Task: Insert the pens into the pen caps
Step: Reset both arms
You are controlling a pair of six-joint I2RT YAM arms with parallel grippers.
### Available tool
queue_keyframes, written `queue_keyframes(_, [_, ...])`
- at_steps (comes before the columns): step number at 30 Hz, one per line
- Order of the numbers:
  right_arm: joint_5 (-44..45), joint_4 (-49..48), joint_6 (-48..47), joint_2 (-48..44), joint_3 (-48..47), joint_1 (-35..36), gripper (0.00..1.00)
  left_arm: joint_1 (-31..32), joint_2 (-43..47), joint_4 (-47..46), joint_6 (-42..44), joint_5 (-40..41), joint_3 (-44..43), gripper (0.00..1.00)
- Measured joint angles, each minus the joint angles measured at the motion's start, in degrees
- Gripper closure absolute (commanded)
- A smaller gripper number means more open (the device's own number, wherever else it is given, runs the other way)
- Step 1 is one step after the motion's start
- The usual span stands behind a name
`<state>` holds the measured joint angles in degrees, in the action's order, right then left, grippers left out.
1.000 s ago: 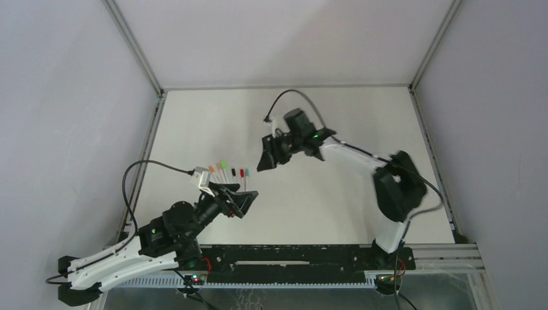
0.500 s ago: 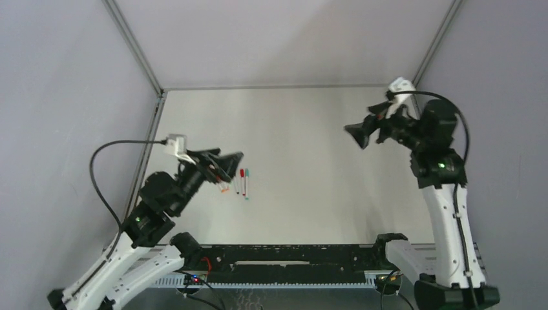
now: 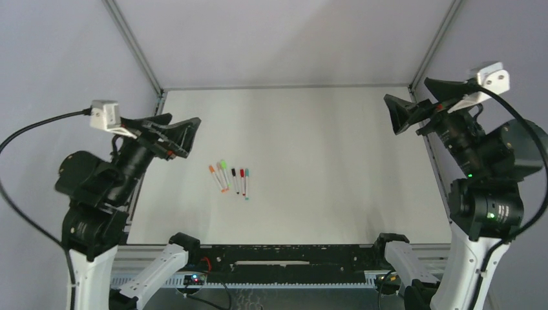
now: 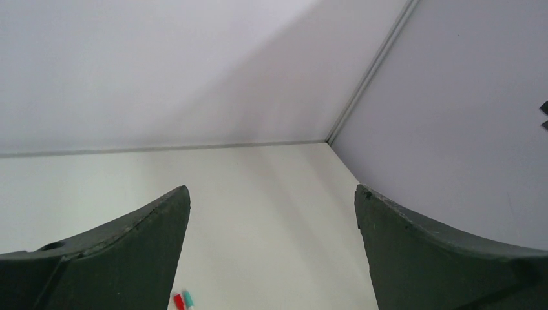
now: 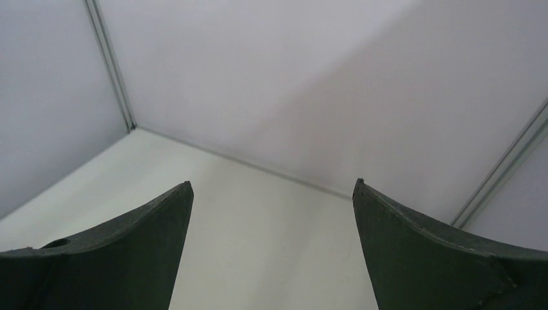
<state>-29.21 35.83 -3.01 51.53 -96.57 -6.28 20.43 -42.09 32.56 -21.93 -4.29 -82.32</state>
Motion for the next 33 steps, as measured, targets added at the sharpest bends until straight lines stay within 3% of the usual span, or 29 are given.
queue_keyframes(4, [1.2, 0.4, 3.1, 0.1, -4.6, 0.0, 0.00, 0.0, 1.8, 3.5, 1.8, 0.0, -3.5, 0.00])
queue_keyframes(14, [2.4, 1.9, 5.5, 1.5, -4.9, 0.0, 0.00, 0.0, 2.9, 8.7, 4.1, -0.3, -4.4, 0.00])
queue_keyframes(33, [3.0, 1.5, 5.5, 0.7, -2.8, 0.0, 0.00, 0.0, 4.9, 8.8, 4.9, -2.4, -1.8, 0.00])
